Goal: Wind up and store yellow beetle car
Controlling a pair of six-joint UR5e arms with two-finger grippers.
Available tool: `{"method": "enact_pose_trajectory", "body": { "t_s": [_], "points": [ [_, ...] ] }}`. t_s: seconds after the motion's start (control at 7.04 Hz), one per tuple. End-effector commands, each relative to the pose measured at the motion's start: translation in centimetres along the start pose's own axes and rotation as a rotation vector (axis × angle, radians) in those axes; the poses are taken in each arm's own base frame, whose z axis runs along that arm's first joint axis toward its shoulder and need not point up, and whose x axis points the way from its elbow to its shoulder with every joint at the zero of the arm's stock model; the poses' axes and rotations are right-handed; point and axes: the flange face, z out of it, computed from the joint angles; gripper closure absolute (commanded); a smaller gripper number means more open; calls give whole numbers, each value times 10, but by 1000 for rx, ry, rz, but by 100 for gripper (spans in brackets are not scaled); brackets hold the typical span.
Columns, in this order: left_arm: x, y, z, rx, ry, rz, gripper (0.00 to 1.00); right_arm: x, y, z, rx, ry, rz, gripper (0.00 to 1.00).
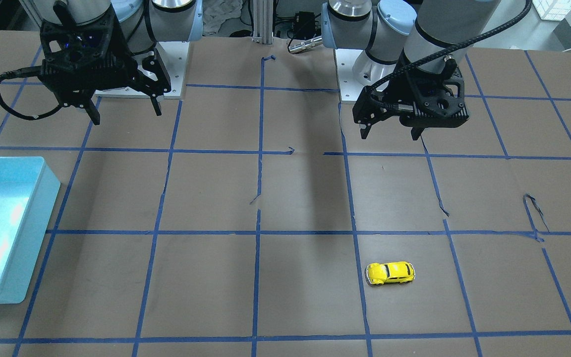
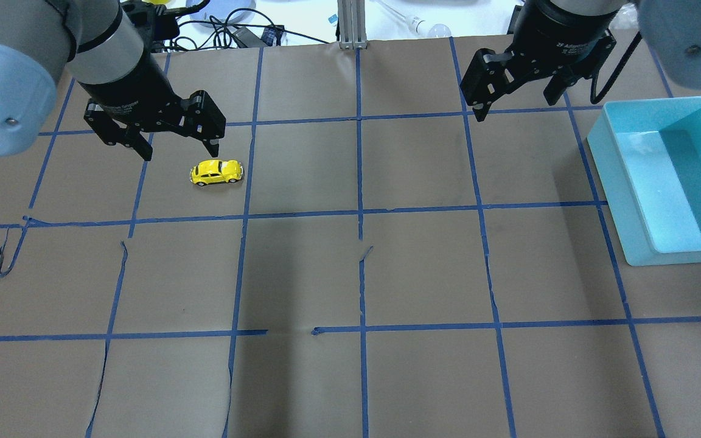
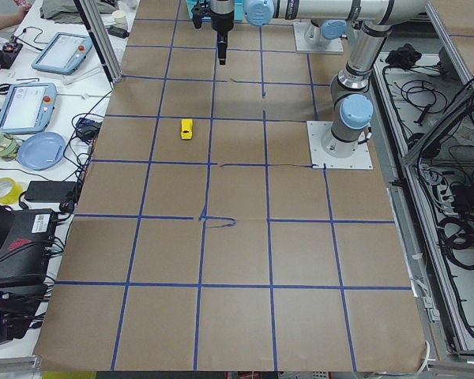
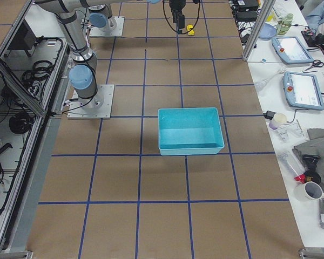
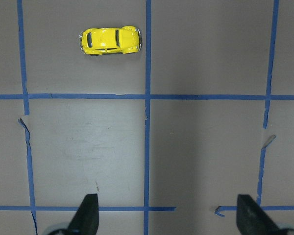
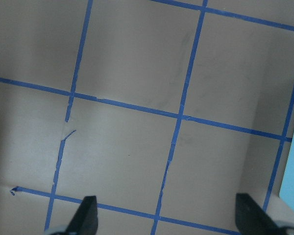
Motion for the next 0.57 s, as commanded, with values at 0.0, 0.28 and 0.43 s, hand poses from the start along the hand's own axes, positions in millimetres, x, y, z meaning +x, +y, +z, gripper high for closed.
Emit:
{"method": "enact_pose_trajectory", "body": {
  "t_s": [0.0,0.28,0.43],
  "points": [
    [-1,1,-1,3,-7,0,0,0,1,0,-1,3,0,0],
    [-1,3,-5,8,-4,0,0,0,1,0,-1,3,0,0],
    [-1,3,-5,6,-7,0,0,0,0,0,-2,1,0,0]
  ]
}}
